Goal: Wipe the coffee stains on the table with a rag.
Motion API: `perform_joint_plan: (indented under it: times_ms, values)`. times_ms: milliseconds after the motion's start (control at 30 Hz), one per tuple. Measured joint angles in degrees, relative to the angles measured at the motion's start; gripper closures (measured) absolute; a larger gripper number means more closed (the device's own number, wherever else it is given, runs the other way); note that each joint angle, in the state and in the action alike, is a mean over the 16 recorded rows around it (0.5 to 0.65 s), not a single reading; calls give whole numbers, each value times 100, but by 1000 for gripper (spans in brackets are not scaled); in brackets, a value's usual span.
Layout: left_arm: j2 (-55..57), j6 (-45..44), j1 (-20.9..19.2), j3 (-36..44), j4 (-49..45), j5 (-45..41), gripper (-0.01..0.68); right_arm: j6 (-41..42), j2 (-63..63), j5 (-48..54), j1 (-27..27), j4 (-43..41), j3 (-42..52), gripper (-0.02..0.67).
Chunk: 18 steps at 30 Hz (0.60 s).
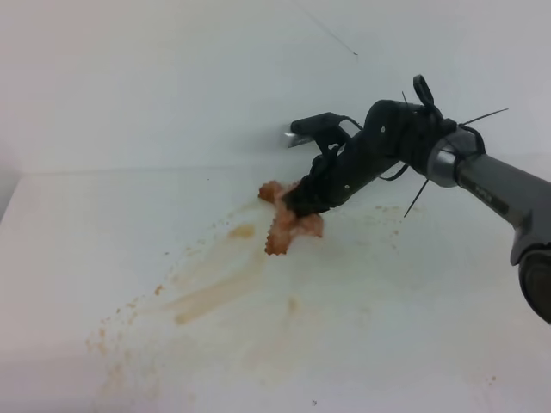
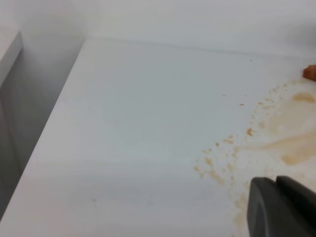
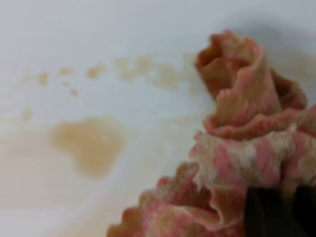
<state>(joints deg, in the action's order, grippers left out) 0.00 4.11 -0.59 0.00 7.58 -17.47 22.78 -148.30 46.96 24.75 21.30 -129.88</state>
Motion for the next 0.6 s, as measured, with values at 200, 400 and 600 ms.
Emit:
perform_joint_plan:
  times_ms: [200, 400, 600]
  values:
    - [0, 0, 0, 0, 0, 0, 675, 362, -116, -71, 154, 455, -29, 608]
    - [0, 0, 0, 0, 0, 0, 675, 594, -160, -106, 482, 696, -40, 608]
    - [0, 0, 0, 0, 0, 0, 675, 663, -167, -87, 908, 753, -40, 608]
